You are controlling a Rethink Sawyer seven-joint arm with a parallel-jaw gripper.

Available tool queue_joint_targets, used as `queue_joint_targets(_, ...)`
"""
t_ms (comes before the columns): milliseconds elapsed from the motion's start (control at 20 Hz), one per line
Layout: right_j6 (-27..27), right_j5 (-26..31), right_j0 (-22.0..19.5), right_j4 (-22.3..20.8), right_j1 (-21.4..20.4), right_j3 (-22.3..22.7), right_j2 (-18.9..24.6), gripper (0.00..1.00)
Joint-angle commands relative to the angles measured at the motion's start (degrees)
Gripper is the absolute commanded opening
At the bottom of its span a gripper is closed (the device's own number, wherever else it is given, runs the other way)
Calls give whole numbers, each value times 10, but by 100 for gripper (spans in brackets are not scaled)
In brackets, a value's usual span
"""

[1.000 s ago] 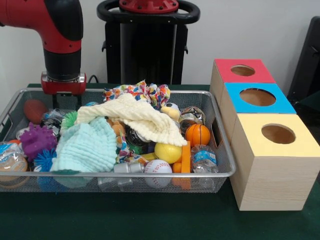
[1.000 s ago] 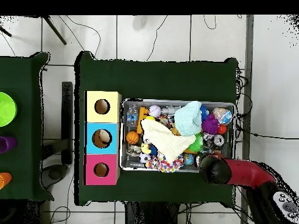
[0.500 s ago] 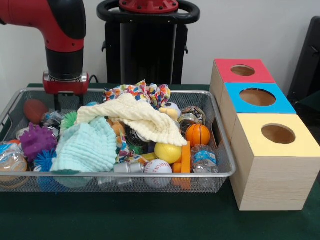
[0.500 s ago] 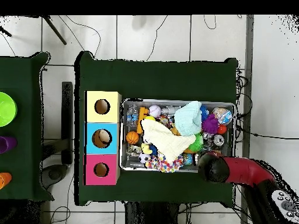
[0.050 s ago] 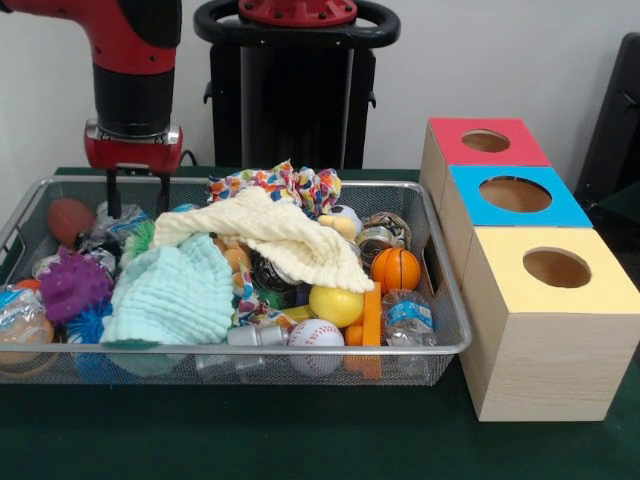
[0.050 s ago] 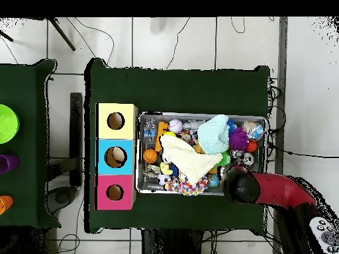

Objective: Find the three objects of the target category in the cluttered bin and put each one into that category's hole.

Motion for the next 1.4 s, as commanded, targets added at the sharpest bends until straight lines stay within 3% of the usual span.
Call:
queue_joint_targets(50,51,58,20,45,-67,42,15,100)
queue_joint_targets(400,86,29,33,71,-91,61,-12,100)
queue_joint_targets(750,81,6,53,53,-62,44,-42,100)
queue_joint_targets(1400,50,-90,33,24,1,31,-28,100)
